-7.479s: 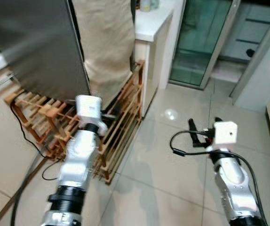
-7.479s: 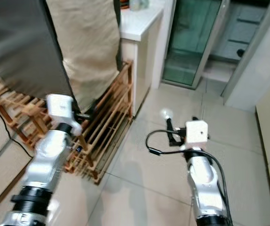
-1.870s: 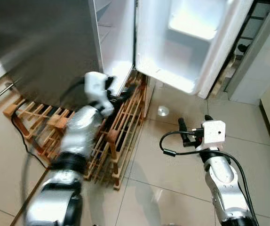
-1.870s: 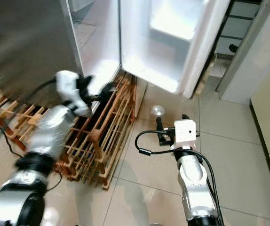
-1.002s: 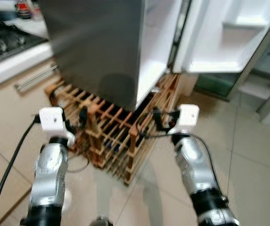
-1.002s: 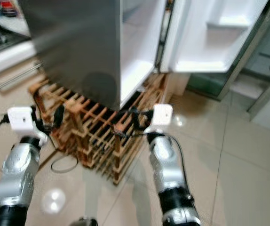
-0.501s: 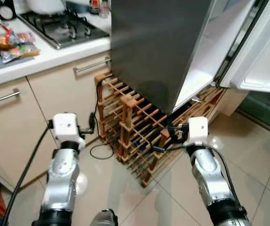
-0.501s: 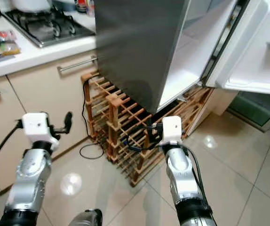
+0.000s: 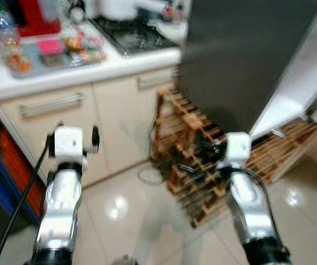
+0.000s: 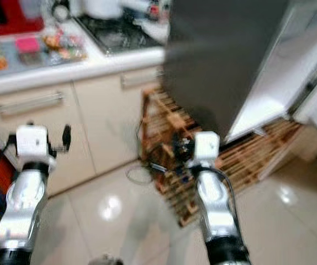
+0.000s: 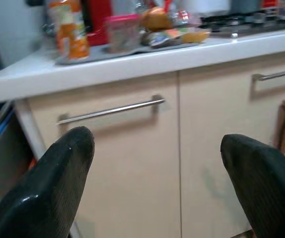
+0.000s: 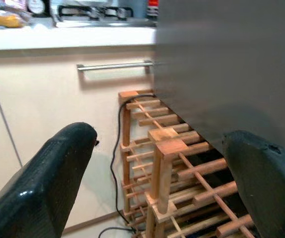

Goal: Restocking fridge

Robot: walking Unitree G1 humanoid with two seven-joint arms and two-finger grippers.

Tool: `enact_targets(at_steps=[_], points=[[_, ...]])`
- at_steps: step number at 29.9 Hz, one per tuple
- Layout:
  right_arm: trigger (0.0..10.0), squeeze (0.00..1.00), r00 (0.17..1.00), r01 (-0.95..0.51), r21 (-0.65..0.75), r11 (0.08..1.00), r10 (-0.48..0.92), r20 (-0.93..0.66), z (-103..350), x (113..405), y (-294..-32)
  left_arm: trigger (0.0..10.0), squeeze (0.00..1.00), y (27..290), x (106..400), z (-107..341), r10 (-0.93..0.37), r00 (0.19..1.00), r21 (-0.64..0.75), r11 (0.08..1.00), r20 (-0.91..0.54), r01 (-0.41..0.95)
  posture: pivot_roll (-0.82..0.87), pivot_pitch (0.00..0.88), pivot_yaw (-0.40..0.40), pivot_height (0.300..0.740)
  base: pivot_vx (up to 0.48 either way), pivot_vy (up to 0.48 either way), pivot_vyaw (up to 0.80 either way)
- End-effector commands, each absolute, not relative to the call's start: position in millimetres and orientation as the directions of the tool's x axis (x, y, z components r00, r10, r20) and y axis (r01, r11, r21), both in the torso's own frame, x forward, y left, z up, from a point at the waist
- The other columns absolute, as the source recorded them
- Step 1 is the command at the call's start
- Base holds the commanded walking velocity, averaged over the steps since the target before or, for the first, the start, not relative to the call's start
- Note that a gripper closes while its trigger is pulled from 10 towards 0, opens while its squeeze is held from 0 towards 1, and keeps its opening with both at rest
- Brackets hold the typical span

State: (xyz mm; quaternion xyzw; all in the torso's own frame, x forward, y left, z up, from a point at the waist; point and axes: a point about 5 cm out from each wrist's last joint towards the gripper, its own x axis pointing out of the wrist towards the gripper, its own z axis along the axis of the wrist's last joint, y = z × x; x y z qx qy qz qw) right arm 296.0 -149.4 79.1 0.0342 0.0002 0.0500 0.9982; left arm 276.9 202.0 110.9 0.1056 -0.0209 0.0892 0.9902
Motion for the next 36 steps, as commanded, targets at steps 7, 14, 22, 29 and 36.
enact_targets(at_steps=[7, 14, 22, 29, 36], points=[[10.0, 0.0, 0.984, -0.178, 0.078, 0.981, 0.176, 0.035, 91.2, 310.6, -134.0, 10.0, 0.0, 185.4, 295.7, 126.5, 0.121, 0.987, 0.181, 0.974, 0.111, -0.139, 0.0, 0.0, -0.09, 0.74, 0.0, 0.0, 0.66], [10.0, 0.0, 0.972, -0.231, 0.042, 0.972, 0.229, 0.062, 99.4, 316.8, -127.9, 10.0, 0.0, 177.0, 305.5, 132.2, 0.123, 0.984, 0.128, 0.982, 0.128, -0.14, -0.02, 0.0, -0.101, 0.74, 0.087, -0.046, 0.66], [10.0, 0.0, 0.977, -0.208, 0.047, 0.977, 0.204, 0.066, 98.5, 316.8, -130.3, 10.0, 0.0, 177.3, 312.6, 133.0, 0.13, 0.985, 0.119, 0.983, 0.116, -0.143, -0.03, 0.0, -0.073, 0.74, 0.323, -0.236, 0.65], [10.0, 0.0, 0.979, -0.19, 0.05, 0.98, 0.186, 0.087, 102.0, 318.4, -125.8, 10.0, 0.0, 178.3, 320.1, 135.3, 0.09, 0.99, 0.149, 0.983, 0.105, -0.105, -0.05, 0.0, -0.041, 0.74, 0.0, 0.0, 0.65], [10.0, 0.0, 0.997, -0.055, 0.142, 0.988, 0.047, 0.054, 94.8, 314.7, -142.1, 10.0, 0.0, 172.7, 317.1, 134.6, 0.013, 0.995, 0.221, 0.975, 0.103, -0.036, -0.04, 0.0, -0.03, 0.74, 0.0, 0.0, 0.34]])
